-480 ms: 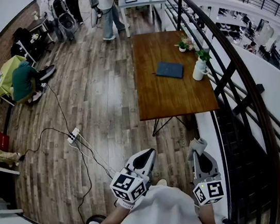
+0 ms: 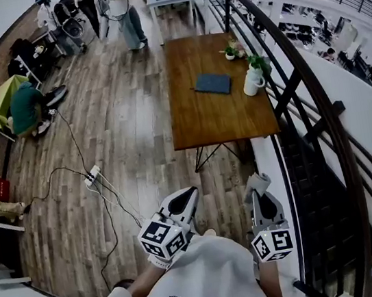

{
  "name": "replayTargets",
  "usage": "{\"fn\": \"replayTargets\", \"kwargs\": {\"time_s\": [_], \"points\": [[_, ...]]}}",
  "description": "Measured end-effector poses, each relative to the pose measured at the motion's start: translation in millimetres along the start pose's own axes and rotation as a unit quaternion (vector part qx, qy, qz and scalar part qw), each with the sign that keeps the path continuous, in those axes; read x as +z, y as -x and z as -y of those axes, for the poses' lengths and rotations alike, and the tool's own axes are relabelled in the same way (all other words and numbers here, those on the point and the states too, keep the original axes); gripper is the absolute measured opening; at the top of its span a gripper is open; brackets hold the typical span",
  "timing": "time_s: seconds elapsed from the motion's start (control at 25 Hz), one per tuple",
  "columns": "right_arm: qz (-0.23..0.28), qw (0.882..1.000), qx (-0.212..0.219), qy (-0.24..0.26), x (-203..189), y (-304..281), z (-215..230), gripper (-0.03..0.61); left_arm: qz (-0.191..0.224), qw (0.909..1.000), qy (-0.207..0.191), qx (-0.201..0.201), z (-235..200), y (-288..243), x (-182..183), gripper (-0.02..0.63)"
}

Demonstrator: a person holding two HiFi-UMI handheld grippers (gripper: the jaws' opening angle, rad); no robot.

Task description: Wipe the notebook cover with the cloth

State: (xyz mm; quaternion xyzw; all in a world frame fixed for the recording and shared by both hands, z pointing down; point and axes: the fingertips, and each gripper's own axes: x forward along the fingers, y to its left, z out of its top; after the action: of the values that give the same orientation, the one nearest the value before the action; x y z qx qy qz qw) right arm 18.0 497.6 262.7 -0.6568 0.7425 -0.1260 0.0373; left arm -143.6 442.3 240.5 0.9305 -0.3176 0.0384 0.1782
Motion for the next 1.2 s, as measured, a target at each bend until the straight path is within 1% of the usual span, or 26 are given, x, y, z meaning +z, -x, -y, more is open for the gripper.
{"fn": "replayTargets", "kwargs": {"time_s": [0.08,0.28,0.48,0.64,0.84,1.0,1.2], "points": [[0.009,1.0,0.003,-0.013,2,1,0,0.026,-0.005,1.0,-0.003,-0.005,5,-4,0,0.017],[0.02,1.0,0.007,-0.018,7,-1,2,0.028,-0.015,0.9997,-0.003,-0.019,10,-15,0,0.018],[0.02,1.0,0.007,-0.024,7,-14,8,0.029,-0.022,0.9996,0.008,-0.019,-2,-28,0,0.017],[0.019,1.0,0.001,-0.021,10,-32,19,0.031,-0.015,0.9996,0.012,-0.021,-17,-47,5,0.017],[0.014,1.0,0.004,-0.016,18,-73,28,0.033,-0.006,0.9994,0.025,-0.023,-44,-81,18,0.017],[0.006,1.0,0.019,-0.007,28,-119,31,0.035,-0.002,0.999,0.04,-0.018,-77,-111,32,0.017],[-0.004,1.0,0.026,-0.002,48,-186,38,0.035,-0.002,0.9979,0.063,-0.015,-124,-153,52,0.017]]}}
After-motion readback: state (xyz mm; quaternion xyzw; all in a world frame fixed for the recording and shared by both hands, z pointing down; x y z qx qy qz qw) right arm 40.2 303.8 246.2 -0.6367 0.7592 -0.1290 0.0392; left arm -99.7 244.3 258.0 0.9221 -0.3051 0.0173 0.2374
